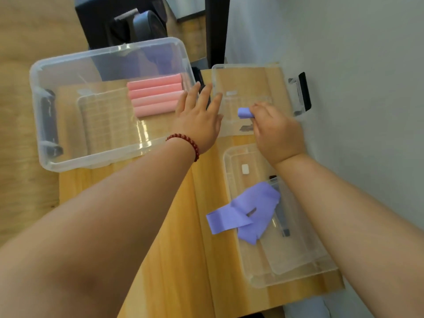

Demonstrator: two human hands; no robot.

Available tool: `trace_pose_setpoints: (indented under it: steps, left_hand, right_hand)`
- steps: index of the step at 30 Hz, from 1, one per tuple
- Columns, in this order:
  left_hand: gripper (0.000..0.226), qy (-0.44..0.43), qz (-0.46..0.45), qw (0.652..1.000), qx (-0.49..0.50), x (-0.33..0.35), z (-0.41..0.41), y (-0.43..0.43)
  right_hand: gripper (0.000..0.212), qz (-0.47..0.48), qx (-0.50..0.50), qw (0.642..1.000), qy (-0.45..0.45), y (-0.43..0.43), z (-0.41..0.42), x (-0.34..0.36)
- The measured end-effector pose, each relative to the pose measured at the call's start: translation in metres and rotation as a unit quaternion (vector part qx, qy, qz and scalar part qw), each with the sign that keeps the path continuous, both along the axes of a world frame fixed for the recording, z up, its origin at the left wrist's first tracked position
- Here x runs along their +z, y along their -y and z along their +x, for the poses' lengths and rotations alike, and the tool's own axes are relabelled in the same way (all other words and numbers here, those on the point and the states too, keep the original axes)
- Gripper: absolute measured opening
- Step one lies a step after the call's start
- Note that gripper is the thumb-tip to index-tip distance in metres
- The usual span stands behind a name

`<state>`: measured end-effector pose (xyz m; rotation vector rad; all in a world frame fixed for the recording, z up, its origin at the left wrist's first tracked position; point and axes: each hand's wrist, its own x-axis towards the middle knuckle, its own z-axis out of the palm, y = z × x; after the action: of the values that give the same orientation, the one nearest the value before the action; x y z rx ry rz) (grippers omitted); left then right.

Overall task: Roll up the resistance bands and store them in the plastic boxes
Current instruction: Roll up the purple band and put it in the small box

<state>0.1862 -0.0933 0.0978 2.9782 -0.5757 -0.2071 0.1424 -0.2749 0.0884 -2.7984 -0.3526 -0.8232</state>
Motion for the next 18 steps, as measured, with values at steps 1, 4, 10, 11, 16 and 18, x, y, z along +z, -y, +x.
trace_pose_setpoints:
  steps: [1,4,10,11,16,18]
  left_hand:
    - [0.056,-0.003,0.005,1.0,0.001,-0.002,0.006,0.004]
    - [0.058,-0.018,0.009,1.0,0.01,-0.005,0.025,0.011]
    - [0.061,-0.065,-0.023,0.997,0.023,-0.014,0.047,0.016]
    - [0.061,-0.069,-0.034,0.997,0.026,-0.016,0.047,0.017]
    - [0.062,-0.064,-0.05,0.996,0.031,-0.02,0.048,0.017]
    - [0.062,-0.062,-0.052,0.996,0.03,-0.021,0.048,0.018]
  right_hand:
    - [0.023,0.002,0.008,1.0,-0.003,0.004,0.008,-0.001]
    - [0.017,-0.002,0.062,0.998,0.019,0.016,0.036,-0.007]
    - [0.017,-0.038,0.126,0.991,-0.01,0.031,0.095,-0.022]
    - [0.017,-0.042,0.146,0.988,-0.035,0.032,0.103,-0.023]
    - [0.028,-0.115,0.199,0.951,-0.207,0.028,0.137,-0.03]
    - [0.029,-0.17,0.204,0.933,-0.243,0.026,0.141,-0.033]
